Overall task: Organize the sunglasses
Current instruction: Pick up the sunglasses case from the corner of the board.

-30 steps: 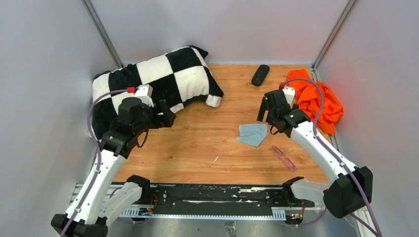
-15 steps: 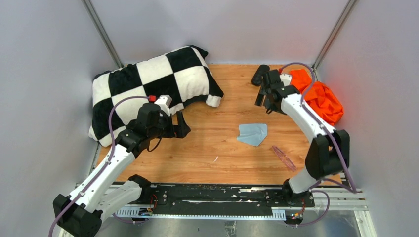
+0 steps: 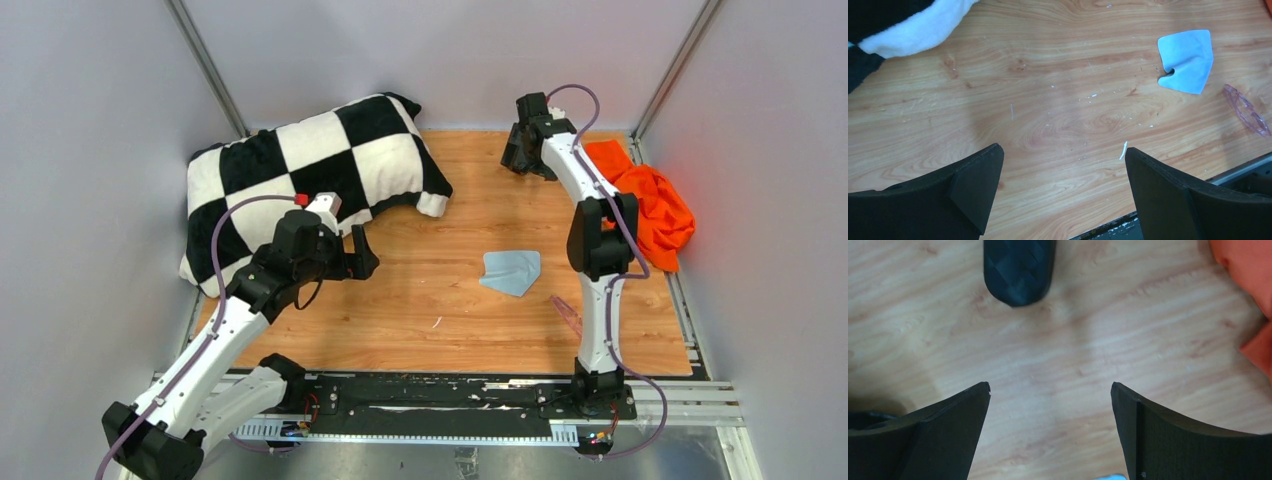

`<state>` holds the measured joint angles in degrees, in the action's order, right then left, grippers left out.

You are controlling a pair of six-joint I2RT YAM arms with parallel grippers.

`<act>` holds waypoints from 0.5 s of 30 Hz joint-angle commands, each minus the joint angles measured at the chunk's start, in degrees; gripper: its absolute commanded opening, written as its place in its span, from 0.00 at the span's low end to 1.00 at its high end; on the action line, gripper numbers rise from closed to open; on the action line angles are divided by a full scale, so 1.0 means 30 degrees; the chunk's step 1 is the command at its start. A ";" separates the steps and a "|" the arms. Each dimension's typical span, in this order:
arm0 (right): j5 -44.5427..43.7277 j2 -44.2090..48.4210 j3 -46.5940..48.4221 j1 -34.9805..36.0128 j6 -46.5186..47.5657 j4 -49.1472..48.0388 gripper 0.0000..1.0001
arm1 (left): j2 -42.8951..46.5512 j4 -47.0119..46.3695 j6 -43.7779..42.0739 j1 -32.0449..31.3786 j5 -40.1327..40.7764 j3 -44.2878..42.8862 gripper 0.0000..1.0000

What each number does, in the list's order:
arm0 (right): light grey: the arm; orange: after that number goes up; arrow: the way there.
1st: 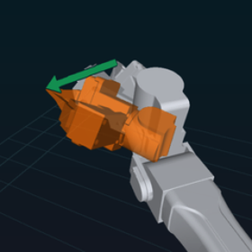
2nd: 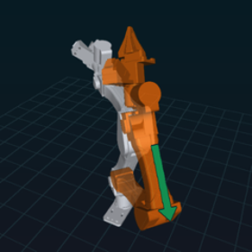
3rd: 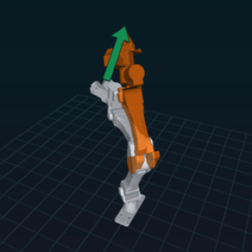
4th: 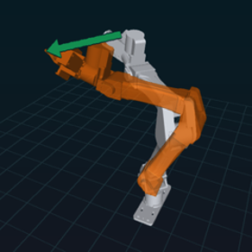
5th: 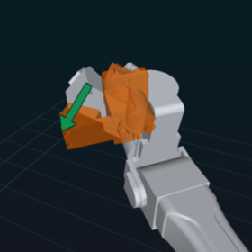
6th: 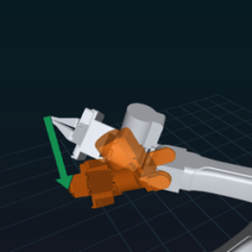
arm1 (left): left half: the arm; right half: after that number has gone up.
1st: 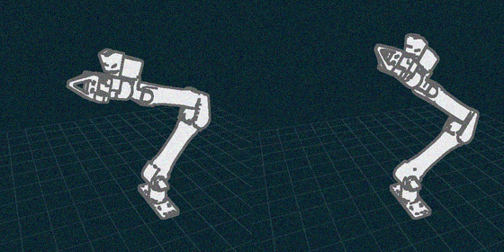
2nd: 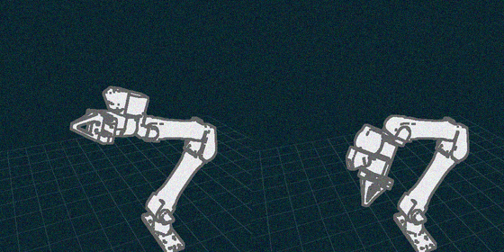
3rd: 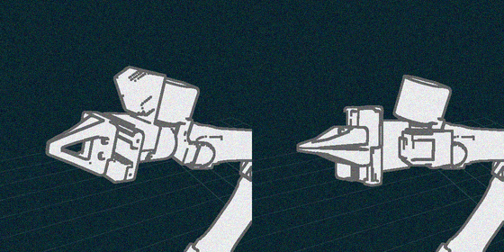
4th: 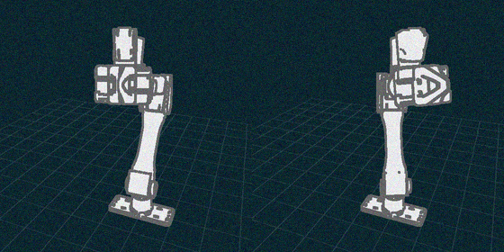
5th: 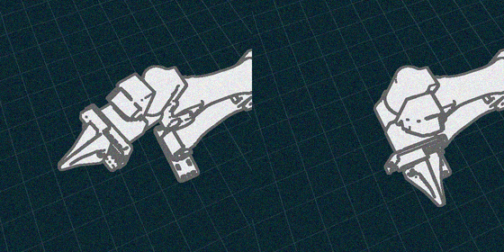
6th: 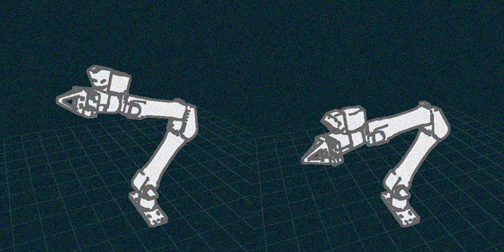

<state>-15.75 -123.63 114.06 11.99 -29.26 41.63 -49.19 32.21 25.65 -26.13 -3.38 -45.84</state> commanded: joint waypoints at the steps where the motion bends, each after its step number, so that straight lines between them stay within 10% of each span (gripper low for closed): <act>1: -0.0025 -0.2701 0.3769 -0.0351 0.0177 0.1844 0.97 | 0.0431 0.0955 -0.0531 -0.0108 0.0847 -0.0757 1.00; 15: 0.0085 -0.6993 0.7870 -0.1098 0.0742 -0.0875 1.00 | 0.0952 0.1304 0.0767 -0.0121 -0.0077 -0.0732 1.00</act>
<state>-15.70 -142.47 135.20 9.87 -28.42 42.11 -47.44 35.09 26.59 -26.13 -2.76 -46.61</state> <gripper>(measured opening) 0.997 0.994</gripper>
